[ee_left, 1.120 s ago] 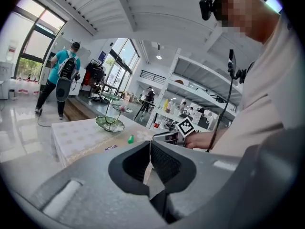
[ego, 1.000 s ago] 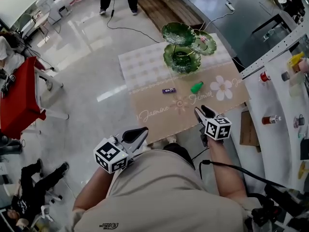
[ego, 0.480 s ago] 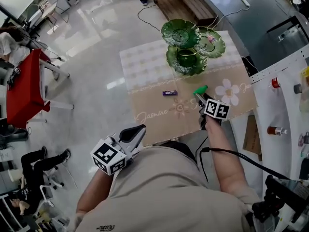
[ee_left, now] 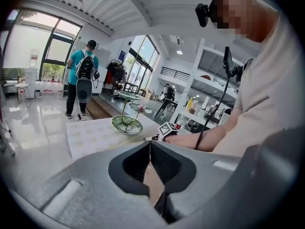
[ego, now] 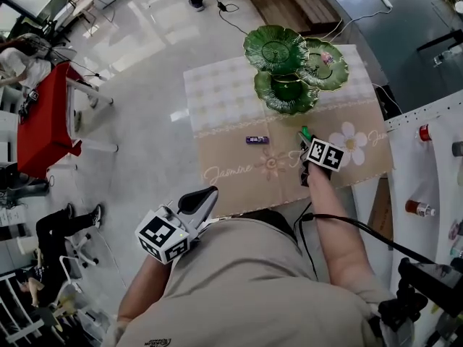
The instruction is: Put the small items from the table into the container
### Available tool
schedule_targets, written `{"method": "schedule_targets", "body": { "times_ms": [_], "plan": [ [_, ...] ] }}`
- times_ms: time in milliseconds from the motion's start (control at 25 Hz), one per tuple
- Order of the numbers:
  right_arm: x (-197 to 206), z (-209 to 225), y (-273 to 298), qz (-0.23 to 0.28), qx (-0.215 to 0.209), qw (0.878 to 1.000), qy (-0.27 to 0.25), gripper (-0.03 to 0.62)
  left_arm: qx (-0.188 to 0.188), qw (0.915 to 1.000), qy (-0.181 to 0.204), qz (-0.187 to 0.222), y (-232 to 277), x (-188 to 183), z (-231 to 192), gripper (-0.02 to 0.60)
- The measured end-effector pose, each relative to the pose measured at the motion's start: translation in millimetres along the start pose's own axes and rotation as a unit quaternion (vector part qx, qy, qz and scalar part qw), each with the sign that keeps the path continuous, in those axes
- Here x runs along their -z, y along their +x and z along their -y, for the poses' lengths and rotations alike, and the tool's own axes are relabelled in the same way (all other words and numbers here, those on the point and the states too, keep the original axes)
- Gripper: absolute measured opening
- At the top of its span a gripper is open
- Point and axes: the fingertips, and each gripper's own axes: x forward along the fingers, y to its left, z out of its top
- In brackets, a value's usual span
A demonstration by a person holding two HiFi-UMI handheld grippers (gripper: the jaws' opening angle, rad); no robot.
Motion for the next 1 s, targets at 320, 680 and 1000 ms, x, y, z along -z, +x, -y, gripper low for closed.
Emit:
{"method": "schedule_targets", "body": {
  "times_ms": [320, 680, 1000],
  "plan": [
    [12.9, 9.1, 4.5, -0.054, -0.001, 0.992, -0.115, 0.185, -0.012, 0.9999, -0.004, 0.0, 11.7, -3.2, 2.9, 0.008],
    [-3.4, -4.3, -23.8, -0.051, -0.044, 0.978, -0.198, 0.17, -0.002, 1.0, 0.003, 0.005, 27.9, -10.9, 16.4, 0.008],
    [-50.7, -28.6, -91.0, -0.033, -0.081, 0.956, -0.281, 0.169, 0.019, 0.9998, 0.006, 0.008, 48.2, -15.0, 34.5, 0.008]
  ]
}}
